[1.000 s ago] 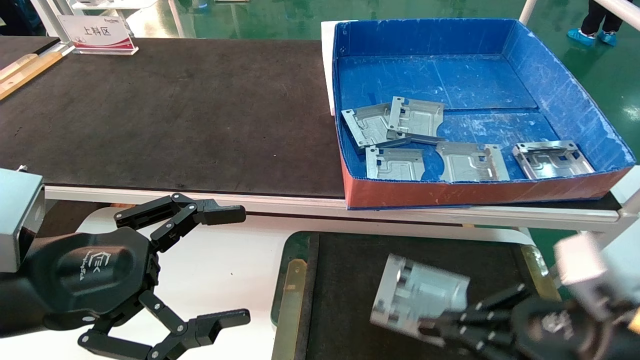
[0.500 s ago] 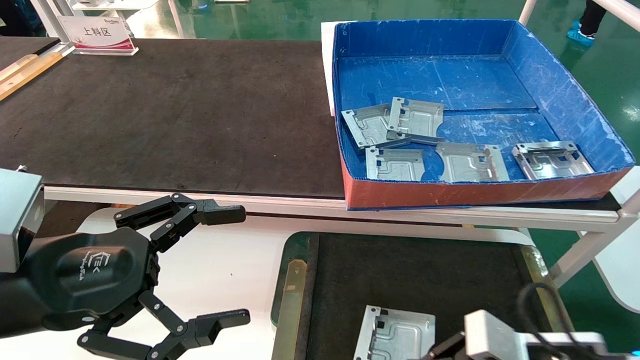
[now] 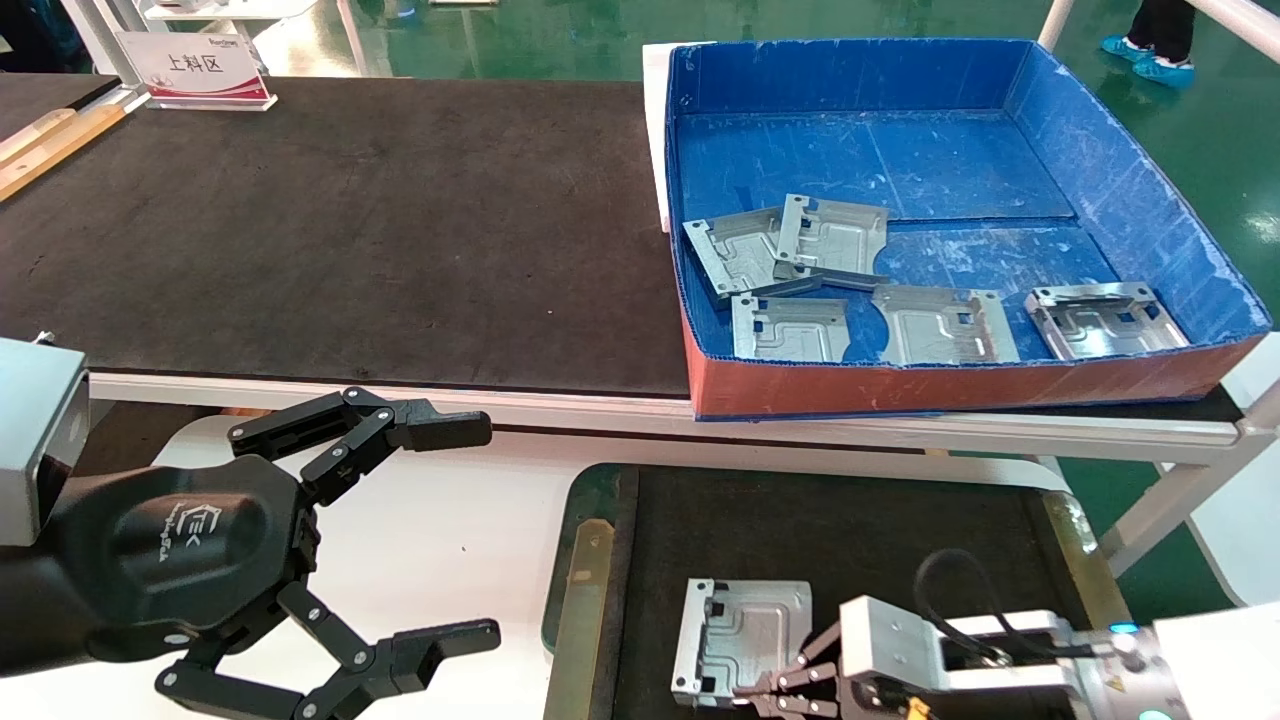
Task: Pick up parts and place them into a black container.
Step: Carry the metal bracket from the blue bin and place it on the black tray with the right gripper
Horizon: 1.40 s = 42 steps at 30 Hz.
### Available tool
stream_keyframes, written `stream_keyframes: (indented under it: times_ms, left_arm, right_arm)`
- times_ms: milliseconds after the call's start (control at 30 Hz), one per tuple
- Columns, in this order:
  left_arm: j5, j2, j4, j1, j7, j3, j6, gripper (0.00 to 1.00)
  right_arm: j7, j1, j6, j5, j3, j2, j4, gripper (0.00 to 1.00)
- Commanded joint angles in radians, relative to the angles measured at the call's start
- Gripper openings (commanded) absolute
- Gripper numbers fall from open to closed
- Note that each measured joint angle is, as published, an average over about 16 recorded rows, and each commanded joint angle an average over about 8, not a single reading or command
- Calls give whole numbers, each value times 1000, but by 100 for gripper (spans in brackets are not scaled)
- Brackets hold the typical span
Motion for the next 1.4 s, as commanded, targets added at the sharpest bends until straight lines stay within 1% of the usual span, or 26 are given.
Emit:
stream_keyframes:
  times_ms: [33, 333, 767, 1067, 1400]
  left_arm:
    - [0, 0, 0, 0, 0, 0, 0, 100]
    - [0, 0, 0, 0, 0, 0, 0, 100]
    - [0, 0, 0, 0, 0, 0, 0, 100]
    - [0, 0, 0, 0, 0, 0, 0, 100]
    - [0, 0, 0, 0, 0, 0, 0, 100]
  right_arm:
    - [-38, 22, -10, -18, -7, -27, -45, 0]
    - [-157, 94, -21, -62, -24, -115, -219, 0]
    - [-295, 183, -2, -99, -35, -225, -436, 0]
    - [-390, 228, -22, -117, -45, -280, -538, 0]
    - [-464, 260, -14, -132, -53, -331, -637, 0]
